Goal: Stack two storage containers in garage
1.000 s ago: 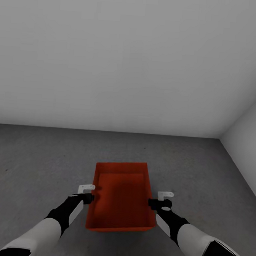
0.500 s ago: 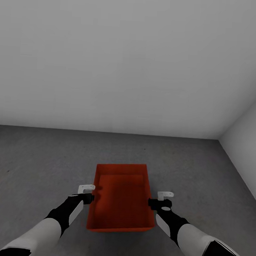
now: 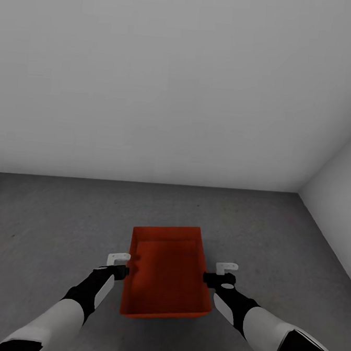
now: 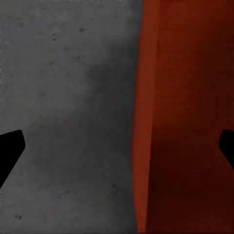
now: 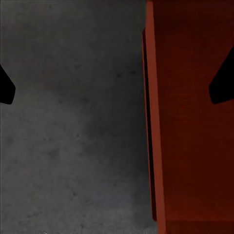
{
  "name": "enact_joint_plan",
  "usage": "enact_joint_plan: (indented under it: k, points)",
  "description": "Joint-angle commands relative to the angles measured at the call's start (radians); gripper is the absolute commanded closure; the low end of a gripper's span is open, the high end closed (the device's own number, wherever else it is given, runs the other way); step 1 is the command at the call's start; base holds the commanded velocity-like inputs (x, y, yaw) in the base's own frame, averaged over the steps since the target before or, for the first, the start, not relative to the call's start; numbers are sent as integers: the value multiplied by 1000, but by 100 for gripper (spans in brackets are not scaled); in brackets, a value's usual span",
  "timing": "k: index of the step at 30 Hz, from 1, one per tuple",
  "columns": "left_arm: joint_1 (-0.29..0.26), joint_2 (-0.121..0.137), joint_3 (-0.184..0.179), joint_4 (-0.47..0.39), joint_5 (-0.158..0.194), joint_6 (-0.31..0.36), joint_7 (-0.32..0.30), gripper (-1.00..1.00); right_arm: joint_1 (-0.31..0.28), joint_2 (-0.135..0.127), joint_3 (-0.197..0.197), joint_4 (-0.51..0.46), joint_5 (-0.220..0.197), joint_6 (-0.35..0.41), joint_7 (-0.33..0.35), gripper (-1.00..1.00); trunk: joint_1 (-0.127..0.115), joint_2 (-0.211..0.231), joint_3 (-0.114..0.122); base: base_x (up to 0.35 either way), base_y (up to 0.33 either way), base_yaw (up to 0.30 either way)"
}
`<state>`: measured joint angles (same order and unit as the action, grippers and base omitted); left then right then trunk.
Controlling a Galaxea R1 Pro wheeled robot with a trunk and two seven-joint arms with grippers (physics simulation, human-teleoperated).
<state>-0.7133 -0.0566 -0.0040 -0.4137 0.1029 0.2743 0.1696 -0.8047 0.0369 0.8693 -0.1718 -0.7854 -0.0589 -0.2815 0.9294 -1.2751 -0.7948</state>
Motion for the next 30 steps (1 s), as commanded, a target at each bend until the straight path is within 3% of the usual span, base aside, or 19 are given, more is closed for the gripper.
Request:
enact_joint_plan:
  k: [1, 30]
  points:
    - [0, 0, -1, -2, 11, 5, 5, -100, -1, 0, 8, 0, -11, -4, -4, -100, -4, 7, 3, 0, 0, 0]
    - [0, 0, -1, -2, 11, 5, 5, -100, -1, 0, 9, -6, -11, -5, -4, -100, -115, 210, 102, 0, 0, 0]
